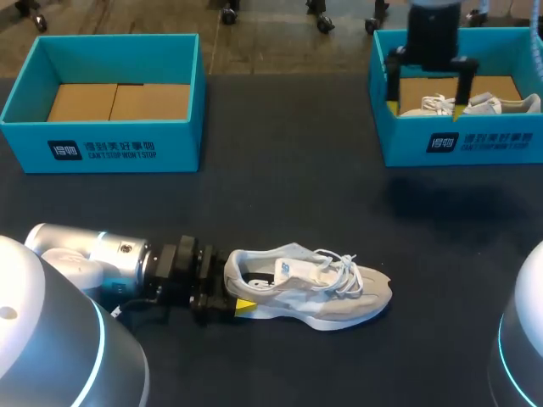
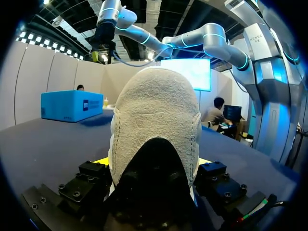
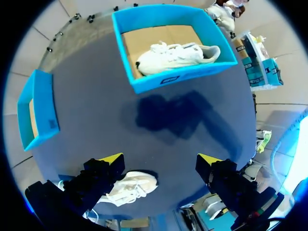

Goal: Take the shoe out of the shoebox, open the shoe tongue, remove and reinsert the insole, then place the shoe into the shoebox

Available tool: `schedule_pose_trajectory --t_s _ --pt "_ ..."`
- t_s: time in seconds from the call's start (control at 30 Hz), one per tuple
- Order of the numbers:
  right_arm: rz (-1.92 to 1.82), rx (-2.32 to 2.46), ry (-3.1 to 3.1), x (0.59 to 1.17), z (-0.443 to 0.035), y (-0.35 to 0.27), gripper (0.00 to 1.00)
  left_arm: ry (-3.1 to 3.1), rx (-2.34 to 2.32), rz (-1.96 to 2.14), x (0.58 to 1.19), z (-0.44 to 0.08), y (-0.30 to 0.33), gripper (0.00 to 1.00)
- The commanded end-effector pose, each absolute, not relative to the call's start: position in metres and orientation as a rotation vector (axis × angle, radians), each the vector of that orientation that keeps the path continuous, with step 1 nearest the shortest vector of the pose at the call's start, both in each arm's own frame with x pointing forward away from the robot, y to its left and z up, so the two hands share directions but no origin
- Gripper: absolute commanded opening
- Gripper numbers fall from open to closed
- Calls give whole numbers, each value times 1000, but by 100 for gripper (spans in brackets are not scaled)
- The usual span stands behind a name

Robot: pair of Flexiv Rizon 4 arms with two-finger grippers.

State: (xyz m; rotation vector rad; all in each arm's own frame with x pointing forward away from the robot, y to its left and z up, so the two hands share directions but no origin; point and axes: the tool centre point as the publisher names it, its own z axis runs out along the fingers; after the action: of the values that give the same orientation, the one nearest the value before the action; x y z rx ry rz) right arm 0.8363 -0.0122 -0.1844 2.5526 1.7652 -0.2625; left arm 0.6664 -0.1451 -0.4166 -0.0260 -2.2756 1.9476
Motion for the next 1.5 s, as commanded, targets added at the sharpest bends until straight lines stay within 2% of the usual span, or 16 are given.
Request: schedule_pose_trajectory --t_s 0.03,0.27,0.87,1.33,1.5 --pt "-204 2528 1755 811 -186 11 100 -2275 -26 1949 668 -421 -147 0" --pt "-188 2574 1847 797 -192 47 100 -2275 -26 1949 668 -421 -147 0" --pt "-187 2574 1844 796 -192 50 100 -2275 -26 1949 668 -421 -147 0" --pt "-48 2675 1717 710 -208 143 100 -2275 -26 1949 668 -421 -147 0" --pt "-87 2755 1704 702 -211 154 100 -2275 -26 1949 668 -421 -147 0"
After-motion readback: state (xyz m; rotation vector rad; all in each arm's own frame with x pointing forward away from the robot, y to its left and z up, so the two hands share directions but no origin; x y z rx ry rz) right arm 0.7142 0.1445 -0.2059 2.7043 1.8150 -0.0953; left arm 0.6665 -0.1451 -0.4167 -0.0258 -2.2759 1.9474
